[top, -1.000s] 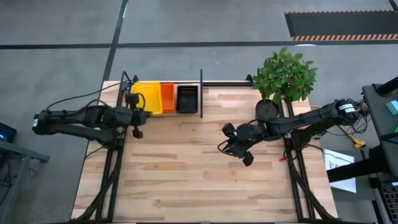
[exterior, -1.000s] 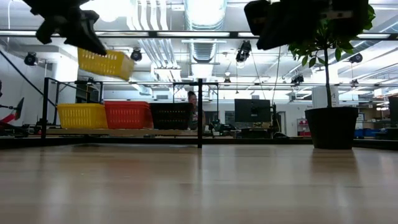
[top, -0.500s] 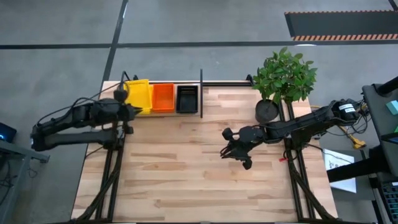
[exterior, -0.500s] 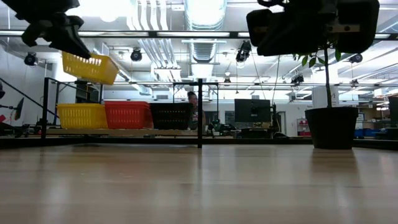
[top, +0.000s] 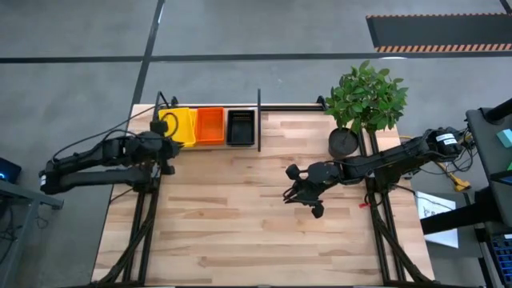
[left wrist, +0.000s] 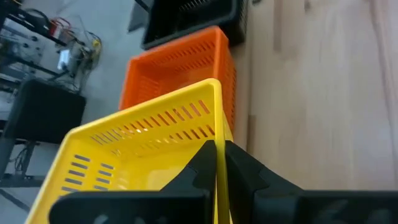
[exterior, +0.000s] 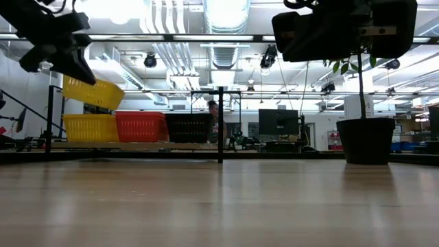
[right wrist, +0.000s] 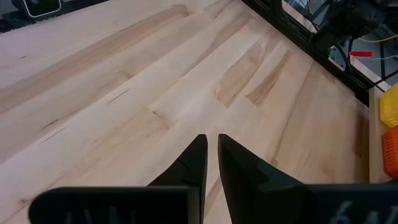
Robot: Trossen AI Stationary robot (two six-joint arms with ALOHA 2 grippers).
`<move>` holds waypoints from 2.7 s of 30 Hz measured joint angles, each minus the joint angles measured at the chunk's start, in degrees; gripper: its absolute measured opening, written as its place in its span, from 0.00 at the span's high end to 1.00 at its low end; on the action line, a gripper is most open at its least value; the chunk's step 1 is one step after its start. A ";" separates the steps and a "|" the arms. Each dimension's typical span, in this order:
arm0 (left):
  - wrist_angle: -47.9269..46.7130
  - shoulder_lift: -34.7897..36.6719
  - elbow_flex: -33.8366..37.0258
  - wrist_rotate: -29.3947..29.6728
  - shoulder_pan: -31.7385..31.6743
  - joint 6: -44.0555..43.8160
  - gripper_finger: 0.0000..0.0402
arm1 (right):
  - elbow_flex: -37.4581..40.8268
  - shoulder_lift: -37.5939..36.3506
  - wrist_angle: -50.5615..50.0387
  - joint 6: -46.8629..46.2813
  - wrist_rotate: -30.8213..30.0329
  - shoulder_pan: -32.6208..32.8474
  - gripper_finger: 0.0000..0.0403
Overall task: Stack baskets on shelf by color
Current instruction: Stack the yellow bin on the yellow bin on the shelf
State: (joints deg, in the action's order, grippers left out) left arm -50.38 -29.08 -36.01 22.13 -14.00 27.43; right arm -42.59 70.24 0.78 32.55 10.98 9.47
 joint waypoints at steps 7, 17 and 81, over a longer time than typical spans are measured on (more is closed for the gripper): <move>0.22 -2.26 0.11 3.97 -0.02 2.66 1.00 | 0.00 0.00 0.00 -0.44 -0.02 0.00 0.92; 2.39 -4.77 0.00 5.90 -0.37 7.48 1.00 | 0.00 0.00 0.00 -0.59 -0.05 0.00 0.92; 2.15 -22.01 -3.21 -3.32 -3.58 -13.35 0.99 | 0.74 0.04 -0.85 -4.10 -0.48 -0.04 0.92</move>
State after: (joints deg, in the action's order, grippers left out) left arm -48.23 -51.09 -39.22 18.81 -17.58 14.08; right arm -41.85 70.28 -0.08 28.45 10.50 9.43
